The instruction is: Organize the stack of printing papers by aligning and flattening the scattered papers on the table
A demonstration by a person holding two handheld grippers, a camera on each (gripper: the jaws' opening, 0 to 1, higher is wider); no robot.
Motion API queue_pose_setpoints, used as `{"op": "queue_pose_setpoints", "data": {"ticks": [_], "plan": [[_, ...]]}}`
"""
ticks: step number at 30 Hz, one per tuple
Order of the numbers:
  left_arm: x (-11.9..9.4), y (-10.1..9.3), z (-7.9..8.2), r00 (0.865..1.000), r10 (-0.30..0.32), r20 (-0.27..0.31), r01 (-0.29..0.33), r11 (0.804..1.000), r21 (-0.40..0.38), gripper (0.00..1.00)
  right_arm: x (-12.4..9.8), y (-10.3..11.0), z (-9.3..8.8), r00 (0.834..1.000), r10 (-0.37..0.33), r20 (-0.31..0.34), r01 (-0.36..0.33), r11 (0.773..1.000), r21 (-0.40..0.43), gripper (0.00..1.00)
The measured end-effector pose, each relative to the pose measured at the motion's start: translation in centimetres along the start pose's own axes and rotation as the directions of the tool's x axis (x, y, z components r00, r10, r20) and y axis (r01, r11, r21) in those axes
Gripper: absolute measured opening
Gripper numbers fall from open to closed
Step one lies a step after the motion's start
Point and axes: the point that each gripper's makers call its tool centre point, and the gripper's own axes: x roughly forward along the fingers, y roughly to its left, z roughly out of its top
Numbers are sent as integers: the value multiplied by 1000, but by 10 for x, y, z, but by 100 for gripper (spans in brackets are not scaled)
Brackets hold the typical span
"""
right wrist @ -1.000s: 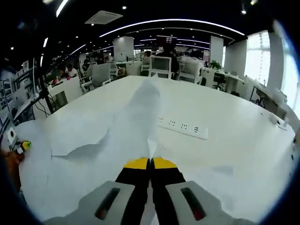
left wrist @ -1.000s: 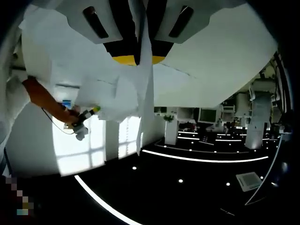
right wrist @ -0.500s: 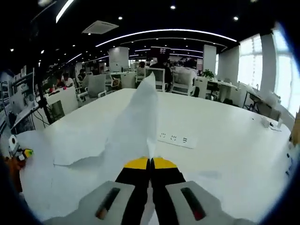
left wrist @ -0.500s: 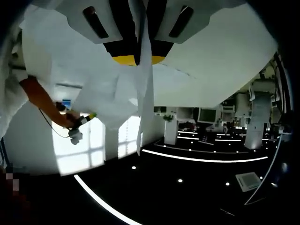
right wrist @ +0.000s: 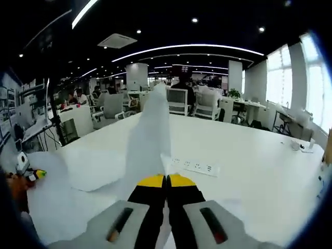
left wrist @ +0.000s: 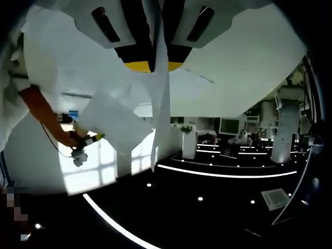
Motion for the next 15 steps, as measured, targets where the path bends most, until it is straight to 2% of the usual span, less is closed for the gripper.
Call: {"op": "queue_pose_setpoints", "data": {"ticks": [7,15], "plan": [[1,0,-1,1000,4,0,-4,1000,4,6,-13,18,15,997,46,61,-45,999,-20,0],[1,2,-1,1000,11,2,-11,1000,-11,6,-11,35,21,990,111,89,-111,994,-9,0]]}}
